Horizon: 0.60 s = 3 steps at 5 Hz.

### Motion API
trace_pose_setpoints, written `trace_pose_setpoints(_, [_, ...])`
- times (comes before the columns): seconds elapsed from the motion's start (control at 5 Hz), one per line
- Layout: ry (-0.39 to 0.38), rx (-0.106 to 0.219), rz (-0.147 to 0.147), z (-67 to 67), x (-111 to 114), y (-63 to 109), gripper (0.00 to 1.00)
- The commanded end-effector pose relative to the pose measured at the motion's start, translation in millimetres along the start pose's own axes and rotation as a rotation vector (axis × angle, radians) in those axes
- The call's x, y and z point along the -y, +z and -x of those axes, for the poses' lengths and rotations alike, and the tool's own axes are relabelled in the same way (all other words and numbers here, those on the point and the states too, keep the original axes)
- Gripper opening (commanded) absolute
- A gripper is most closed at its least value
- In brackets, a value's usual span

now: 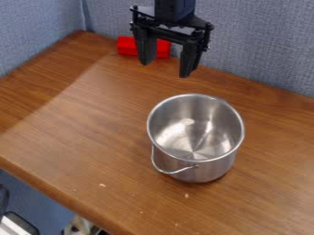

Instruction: Move the red object from the metal pot to the table

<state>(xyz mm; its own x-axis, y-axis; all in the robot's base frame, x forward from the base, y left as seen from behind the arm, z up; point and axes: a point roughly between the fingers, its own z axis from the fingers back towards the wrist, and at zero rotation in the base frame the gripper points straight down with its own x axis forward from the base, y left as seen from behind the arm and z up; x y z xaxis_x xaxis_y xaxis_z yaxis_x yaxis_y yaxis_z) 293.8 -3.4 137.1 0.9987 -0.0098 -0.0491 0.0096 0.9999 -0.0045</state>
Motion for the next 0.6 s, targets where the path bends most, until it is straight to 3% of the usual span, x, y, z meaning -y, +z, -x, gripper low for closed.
trace_pose_setpoints(0.0, [0.000,-0.015,0.001,-0.4,-1,-4.8,1.00])
trace_pose_setpoints(0.2, [-0.025,-0.002,-0.016,-25.9,-17,-10.1,1.00])
trace_pose_setpoints(0.4, [-0.049,-0.012,-0.018,-28.5,-21,-12.9,1.00])
